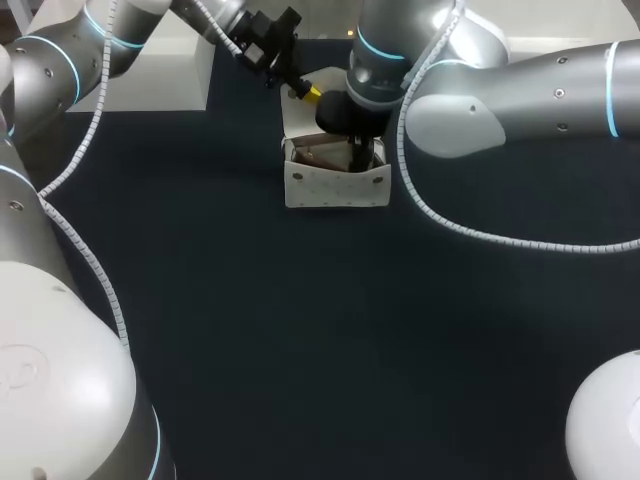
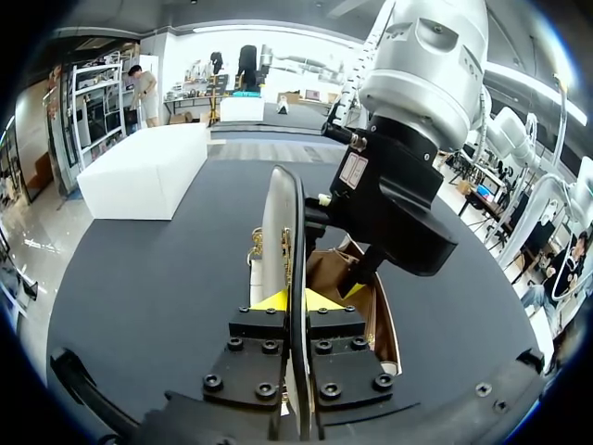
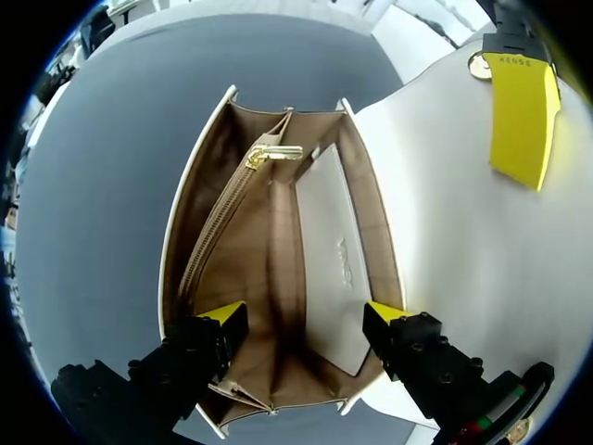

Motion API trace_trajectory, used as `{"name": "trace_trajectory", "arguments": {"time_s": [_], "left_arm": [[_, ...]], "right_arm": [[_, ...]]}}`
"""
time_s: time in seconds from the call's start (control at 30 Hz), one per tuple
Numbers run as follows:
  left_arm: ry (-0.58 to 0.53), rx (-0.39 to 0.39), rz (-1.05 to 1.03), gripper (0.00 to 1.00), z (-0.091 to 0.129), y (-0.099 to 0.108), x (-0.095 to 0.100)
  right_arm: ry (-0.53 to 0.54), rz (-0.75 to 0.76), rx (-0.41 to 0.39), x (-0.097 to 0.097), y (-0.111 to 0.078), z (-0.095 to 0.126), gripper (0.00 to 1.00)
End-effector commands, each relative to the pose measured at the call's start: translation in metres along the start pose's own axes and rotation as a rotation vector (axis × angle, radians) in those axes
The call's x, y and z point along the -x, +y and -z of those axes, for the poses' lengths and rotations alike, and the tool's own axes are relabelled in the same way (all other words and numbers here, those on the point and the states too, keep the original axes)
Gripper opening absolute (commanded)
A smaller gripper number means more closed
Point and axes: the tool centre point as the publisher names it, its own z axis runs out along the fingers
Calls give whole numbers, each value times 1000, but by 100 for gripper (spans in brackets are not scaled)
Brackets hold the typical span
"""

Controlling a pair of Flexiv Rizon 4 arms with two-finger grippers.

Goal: Pick up the bag, open it, inspect its contents, close it, and place it on the opposite side

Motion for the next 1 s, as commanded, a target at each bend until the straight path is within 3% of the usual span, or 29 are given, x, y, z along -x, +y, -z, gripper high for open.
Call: {"name": "trace_trajectory", "arguments": {"time_s": [0.03,0.07,0.23,0.57,0.8,1.0], "left_arm": [[1,3,1,0,-1,0,1],[-6,10,3,0,-1,0,1],[-15,17,6,0,-1,0,1],[-63,53,17,0,-6,7,10],[-145,75,-13,0,-12,18,21],[-222,67,-61,0,-15,27,29]], "right_arm": [[-24,-6,-2,0,0,3,57],[-32,-9,-1,0,0,4,47],[-94,-24,-4,2,0,19,40],[-248,-64,-16,4,-3,55,41],[-303,-72,-19,-1,-2,67,40],[-308,-65,-30,-7,-2,61,24]]}}
